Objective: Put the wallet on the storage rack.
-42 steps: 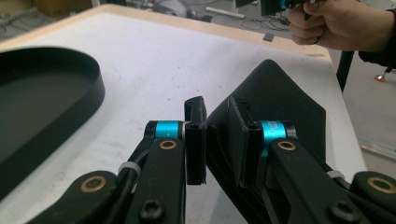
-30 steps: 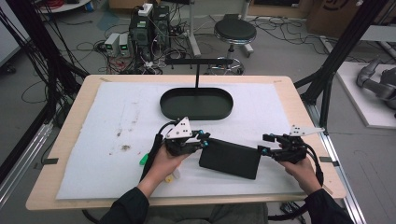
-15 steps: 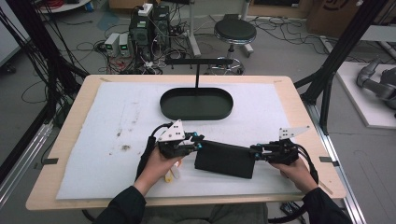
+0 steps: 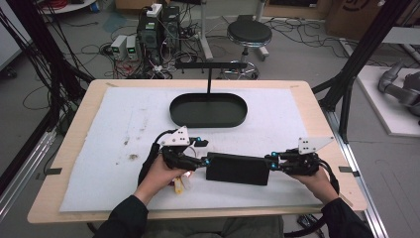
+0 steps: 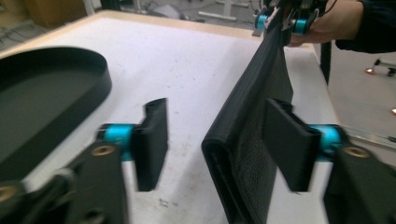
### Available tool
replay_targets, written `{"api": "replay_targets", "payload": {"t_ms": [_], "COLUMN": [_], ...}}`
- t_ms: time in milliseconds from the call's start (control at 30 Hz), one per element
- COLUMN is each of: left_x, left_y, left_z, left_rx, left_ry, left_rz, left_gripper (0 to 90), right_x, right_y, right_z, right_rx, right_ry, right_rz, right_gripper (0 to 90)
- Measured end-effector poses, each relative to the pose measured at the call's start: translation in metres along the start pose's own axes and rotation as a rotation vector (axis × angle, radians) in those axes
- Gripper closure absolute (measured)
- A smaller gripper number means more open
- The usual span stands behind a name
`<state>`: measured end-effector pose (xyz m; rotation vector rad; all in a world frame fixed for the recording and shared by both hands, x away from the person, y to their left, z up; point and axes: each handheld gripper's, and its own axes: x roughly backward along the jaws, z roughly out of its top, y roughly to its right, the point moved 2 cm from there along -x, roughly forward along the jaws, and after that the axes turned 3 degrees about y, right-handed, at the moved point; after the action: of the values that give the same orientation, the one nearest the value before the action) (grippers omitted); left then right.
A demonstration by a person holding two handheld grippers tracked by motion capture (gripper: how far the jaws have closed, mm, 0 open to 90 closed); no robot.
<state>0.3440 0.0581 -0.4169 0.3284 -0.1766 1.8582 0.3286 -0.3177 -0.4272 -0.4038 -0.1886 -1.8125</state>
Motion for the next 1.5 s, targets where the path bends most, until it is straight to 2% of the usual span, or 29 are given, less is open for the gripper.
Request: {"api": "replay_targets", "payload": {"t_ms": [100,200,233,267,300,333,367,433,533,633,733,767,867,933,967,1033,1100,1133,1267,1433,1500], "left_x": [-0.005,-0.012,-0.014,-0.015,-0.015,-0.016,-0.016,-0.016,-0.015,-0.014,-0.012,-0.011,-0.008,-0.006,-0.005,-0.002,0.001,0.003,0.009,0.017,0.02], "left_y": [-0.001,0.001,0.001,0.0,0.0,0.001,0.002,0.002,0.001,0.001,0.004,0.004,0.005,0.004,0.004,0.002,0.001,0.001,-0.002,-0.006,-0.01], "left_z": [-0.004,-0.007,-0.008,-0.009,-0.009,-0.009,-0.01,-0.009,-0.009,-0.009,-0.006,-0.005,-0.002,0.0,0.0,0.001,0.003,0.004,0.01,0.016,0.02], "left_rx": [0.006,0.002,0.003,0.0,-0.005,-0.014,-0.018,-0.03,-0.015,-0.016,-0.031,-0.036,-0.049,-0.044,-0.046,-0.046,-0.049,-0.049,-0.058,-0.064,-0.066], "left_ry": [-0.033,-0.064,-0.08,-0.089,-0.092,-0.096,-0.095,-0.095,-0.087,-0.078,-0.051,-0.049,-0.033,-0.02,-0.02,-0.01,-0.002,0.005,0.035,0.066,0.075], "left_rz": [-0.041,-0.067,-0.07,-0.073,-0.084,-0.092,-0.094,-0.102,-0.122,-0.127,-0.128,-0.124,-0.104,-0.088,-0.083,-0.062,-0.046,-0.037,-0.002,0.043,0.073], "left_gripper": [33.9,33.9,37.5,37.5,41.4,50.6,50.6,58.9,67.4,70.0,73.5,74.1,74.7,75.0,75.0,75.0,75.1,75.1,75.1,75.1,75.1], "right_x": [0.0,0.0,0.0,0.0,0.0,0.0,0.0,0.0,0.0,0.0,0.001,0.002,0.007,0.015,0.015,0.019,0.025,0.025,0.032,0.039,0.042], "right_y": [0.0,0.0,0.0,0.0,0.0,0.0,0.0,0.001,0.001,0.002,0.003,0.003,0.006,0.009,0.009,0.01,0.014,0.014,0.019,0.029,0.032], "right_z": [0.0,0.0,0.0,0.0,0.0,0.0,0.0,0.0,-0.001,-0.001,0.0,0.0,0.001,0.002,0.002,0.002,0.002,0.002,-0.001,-0.007,-0.009], "right_rx": [0.004,0.015,0.019,0.019,0.019,0.02,0.02,0.016,0.016,0.016,0.008,0.005,-0.006,-0.022,-0.022,-0.027,-0.052,-0.052,-0.086,-0.18,-0.204], "right_ry": [0.002,0.002,0.002,0.002,0.002,0.002,0.002,0.0,0.001,-0.001,0.009,0.015,0.044,0.083,0.083,0.105,0.125,0.125,0.139,0.131,0.133], "right_rz": [0.009,0.017,0.021,0.021,0.024,0.024,0.024,0.027,0.028,0.025,0.01,0.003,-0.033,-0.083,-0.083,-0.116,-0.193,-0.193,-0.314,-0.446,-0.478], "right_gripper": [78.3,78.3,78.2,78.2,78.2,78.2,78.2,78.1,77.1,75.9,71.5,67.0,62.0,60.0,60.0,58.1,53.0,53.0,46.9,37.9,36.0]}}
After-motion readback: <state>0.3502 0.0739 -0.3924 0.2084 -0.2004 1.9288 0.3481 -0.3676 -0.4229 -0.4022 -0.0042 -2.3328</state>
